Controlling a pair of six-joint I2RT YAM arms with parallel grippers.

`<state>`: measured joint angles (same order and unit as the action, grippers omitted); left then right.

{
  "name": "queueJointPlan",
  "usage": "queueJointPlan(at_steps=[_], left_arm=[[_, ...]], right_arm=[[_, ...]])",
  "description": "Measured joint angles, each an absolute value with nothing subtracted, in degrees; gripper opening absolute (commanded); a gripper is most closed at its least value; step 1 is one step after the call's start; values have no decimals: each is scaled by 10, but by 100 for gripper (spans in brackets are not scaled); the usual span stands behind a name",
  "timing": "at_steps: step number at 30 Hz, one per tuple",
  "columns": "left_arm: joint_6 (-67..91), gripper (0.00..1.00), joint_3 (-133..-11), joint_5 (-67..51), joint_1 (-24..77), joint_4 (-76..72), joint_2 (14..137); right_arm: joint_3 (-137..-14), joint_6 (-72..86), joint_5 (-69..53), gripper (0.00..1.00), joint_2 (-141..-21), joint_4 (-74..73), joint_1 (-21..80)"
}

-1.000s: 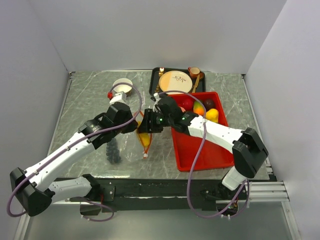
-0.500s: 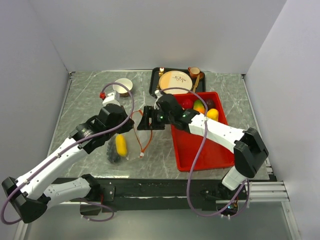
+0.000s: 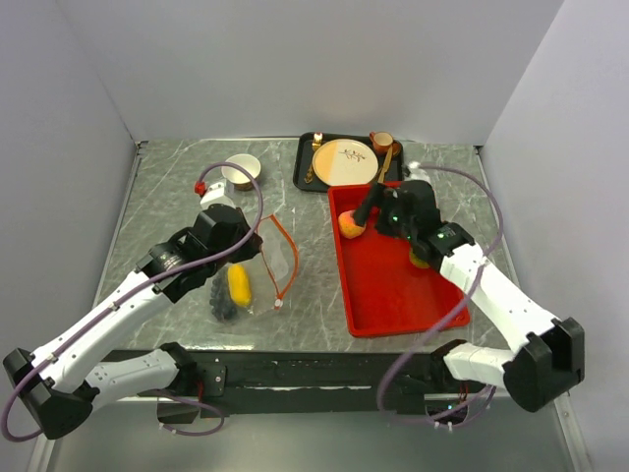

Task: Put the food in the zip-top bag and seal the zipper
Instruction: Pick up the fake fruit from the bin.

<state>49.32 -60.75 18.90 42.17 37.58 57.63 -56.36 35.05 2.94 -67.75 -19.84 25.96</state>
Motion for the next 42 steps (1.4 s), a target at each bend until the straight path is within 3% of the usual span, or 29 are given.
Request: queueJointPlan(at_steps=[5,14,32,35,38,42], left_arm=[[493,2,-608,189,422,376,576],[494,2,-608,189,422,376,576],[494,2,-607,189,422,376,576],[494,2,-606,189,422,376,576],[494,1,-601,189,422,376,577],[495,1,-601,189,422,376,587]], right_arm=[[-495,354,87,100,-693,-276,197],[-495,372,163,100,-750,-310,104],[-523,376,216,100,-859,-295,85],[-526,375,215,90,-876,-287,85],[-526,369,214,72,-880,-284,85],[-526,360,201,60,-880,-274,84]])
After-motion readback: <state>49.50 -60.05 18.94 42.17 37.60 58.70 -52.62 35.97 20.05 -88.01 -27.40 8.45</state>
